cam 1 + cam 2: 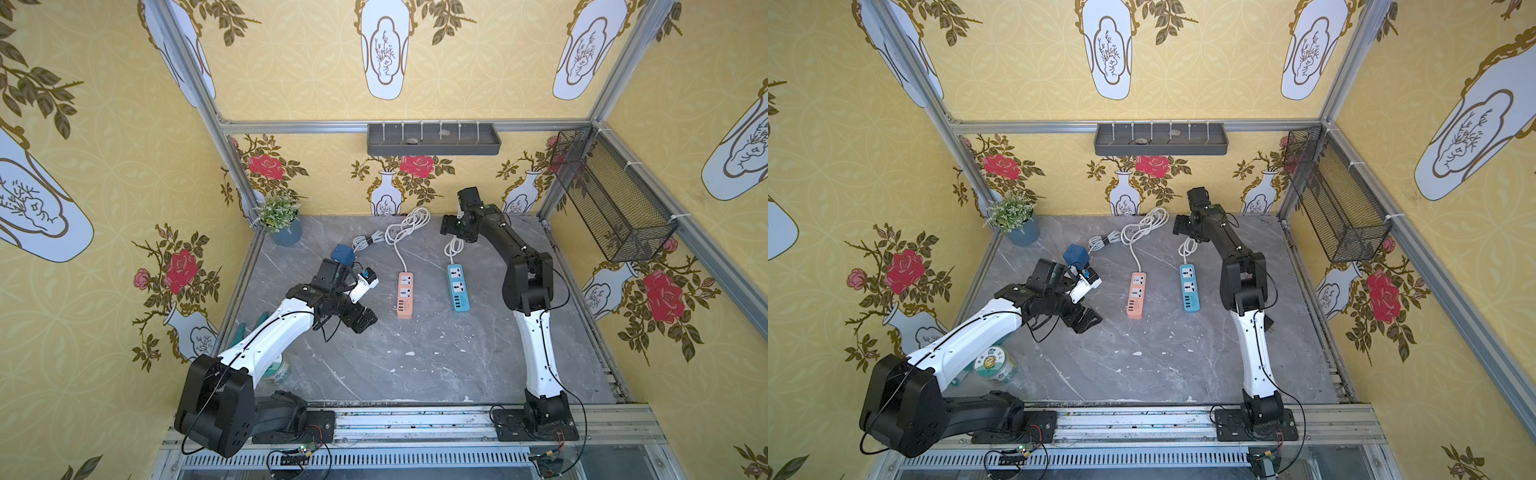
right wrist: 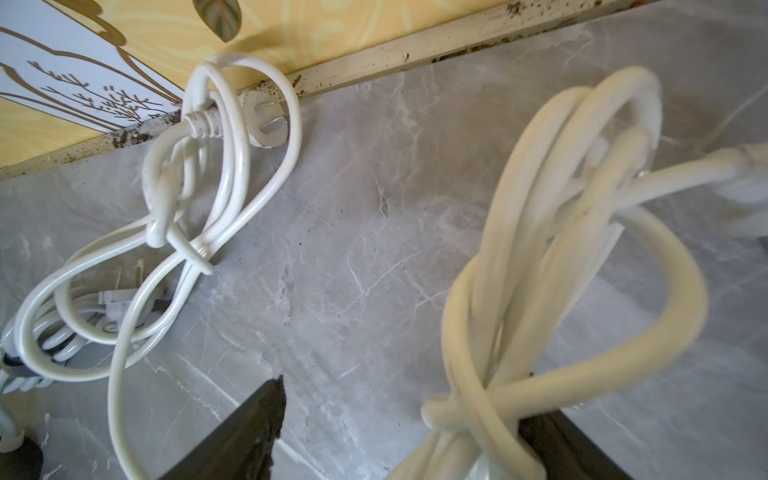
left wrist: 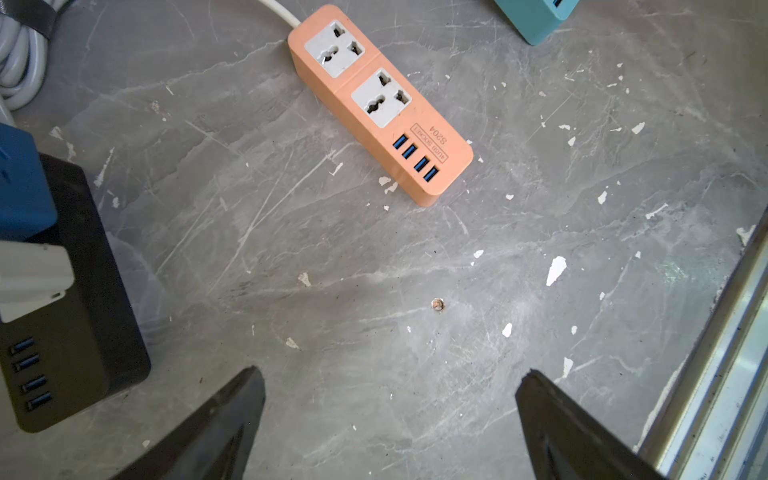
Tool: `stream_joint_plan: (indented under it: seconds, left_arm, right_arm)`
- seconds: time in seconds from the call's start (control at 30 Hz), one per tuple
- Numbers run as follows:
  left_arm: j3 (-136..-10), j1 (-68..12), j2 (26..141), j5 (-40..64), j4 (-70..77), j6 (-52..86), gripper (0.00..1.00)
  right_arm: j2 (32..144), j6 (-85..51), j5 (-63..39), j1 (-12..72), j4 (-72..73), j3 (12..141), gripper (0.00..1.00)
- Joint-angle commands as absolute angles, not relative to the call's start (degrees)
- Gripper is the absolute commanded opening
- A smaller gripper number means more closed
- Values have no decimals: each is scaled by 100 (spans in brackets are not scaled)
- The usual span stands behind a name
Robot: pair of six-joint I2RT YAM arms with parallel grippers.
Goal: Pull the plug off the socket
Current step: Move the socket to the center of the board.
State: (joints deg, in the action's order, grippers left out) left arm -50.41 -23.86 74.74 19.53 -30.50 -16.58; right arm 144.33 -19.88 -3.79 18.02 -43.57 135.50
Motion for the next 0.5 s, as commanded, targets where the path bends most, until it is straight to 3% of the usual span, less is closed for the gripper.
stream_joint_plan:
  seconds: [0.0, 0.13, 0.47]
  left_arm:
    - [-5054, -2377, 7462, 1985, -3019, -1642, 100]
    - [-5046, -2364, 7460, 1983, -3007, -1648, 100]
    - [-5038, -2364, 7473, 2031, -3015, -1660, 100]
  right_arm:
    - [14711, -2034, -77, 1811, -5061, 14042, 88]
    - [14546, -2059, 40, 1777, -4864, 13449, 100]
    - [13609, -2225, -1950, 1462, -3186, 11246, 98]
